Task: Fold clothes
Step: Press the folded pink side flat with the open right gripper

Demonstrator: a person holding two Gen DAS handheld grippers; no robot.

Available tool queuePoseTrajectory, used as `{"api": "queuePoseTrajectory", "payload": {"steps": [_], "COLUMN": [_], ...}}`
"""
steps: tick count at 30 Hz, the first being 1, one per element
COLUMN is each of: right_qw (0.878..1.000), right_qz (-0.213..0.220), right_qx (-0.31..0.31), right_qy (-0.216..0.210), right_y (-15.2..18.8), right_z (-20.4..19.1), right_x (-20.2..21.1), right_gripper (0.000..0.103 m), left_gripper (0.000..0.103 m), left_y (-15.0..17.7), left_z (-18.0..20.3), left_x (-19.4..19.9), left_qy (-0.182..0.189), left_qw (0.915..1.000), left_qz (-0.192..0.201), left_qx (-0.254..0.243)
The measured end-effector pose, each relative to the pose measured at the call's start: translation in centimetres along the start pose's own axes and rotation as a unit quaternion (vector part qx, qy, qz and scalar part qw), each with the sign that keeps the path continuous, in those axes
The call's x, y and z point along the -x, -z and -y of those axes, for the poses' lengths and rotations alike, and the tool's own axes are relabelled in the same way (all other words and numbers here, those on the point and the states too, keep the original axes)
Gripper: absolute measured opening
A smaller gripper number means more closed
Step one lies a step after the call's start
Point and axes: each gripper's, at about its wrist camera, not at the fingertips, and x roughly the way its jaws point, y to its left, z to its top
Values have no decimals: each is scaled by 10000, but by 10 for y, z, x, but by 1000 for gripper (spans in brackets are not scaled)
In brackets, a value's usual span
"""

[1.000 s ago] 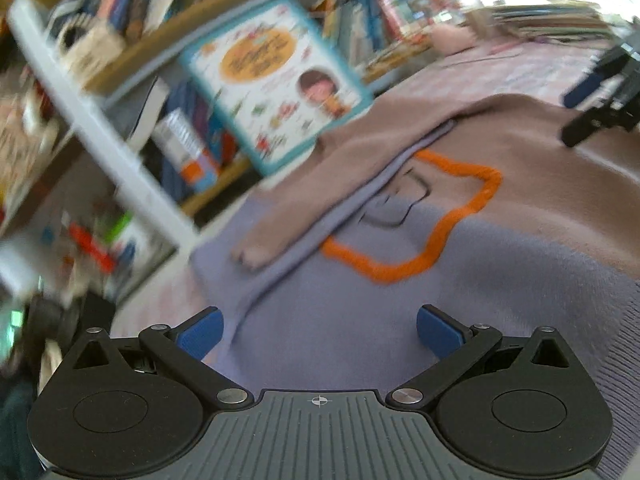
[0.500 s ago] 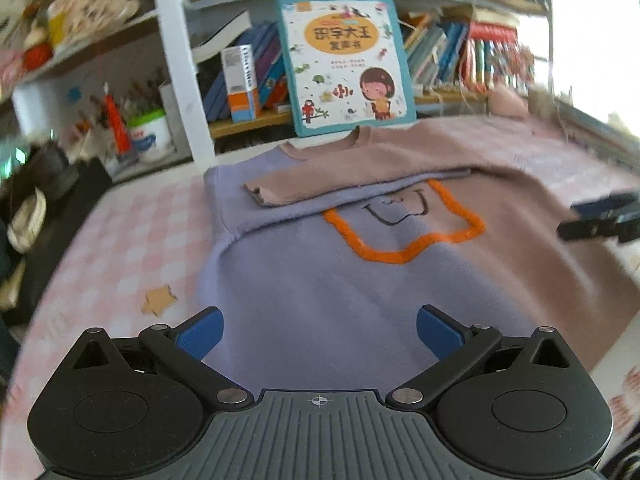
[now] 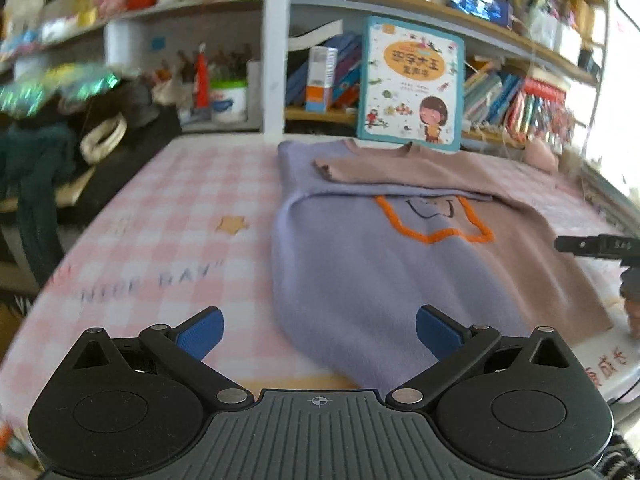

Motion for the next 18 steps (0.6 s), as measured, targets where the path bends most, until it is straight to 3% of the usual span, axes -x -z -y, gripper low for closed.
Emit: {"api": "queuePoseTrajectory", "payload": {"steps": [3, 4, 5, 7, 11, 15, 18], "right_qw": [9999, 9998, 9998, 9998, 9994, 9990, 9989], "right_qz": [60, 80, 101, 132, 75, 155, 278], "right_qx": [-110, -143, -176, -76, -118, -377, -290], "right_qy": [58, 59, 61, 146, 305, 184, 228], "right_y": [3, 5, 8, 17, 32, 44, 49], "right_z": [2, 2, 2, -3, -5, 1, -3], "right_x": [4, 8, 11, 21, 43, 56, 58], "right_gripper": [88, 83, 77, 66, 26, 23, 23], "left_gripper": [61, 43, 38, 38, 38, 40, 39], "left_y": [4, 4, 4, 4, 4, 4, -4], "left_z": [-10, -12, -14, -18, -25, -31, -20], "left_x": [3, -1, -4, -11, -25, -39, -47], "left_qy": [2, 9, 17, 31, 61, 80, 63], "left_qw": [9997, 9995, 9992, 9984, 9962, 9935, 9964], "left_qz": [-14, -29, -44, -75, -137, -197, -267], "left_qx": [249, 326, 402, 555, 860, 1114, 804]}}
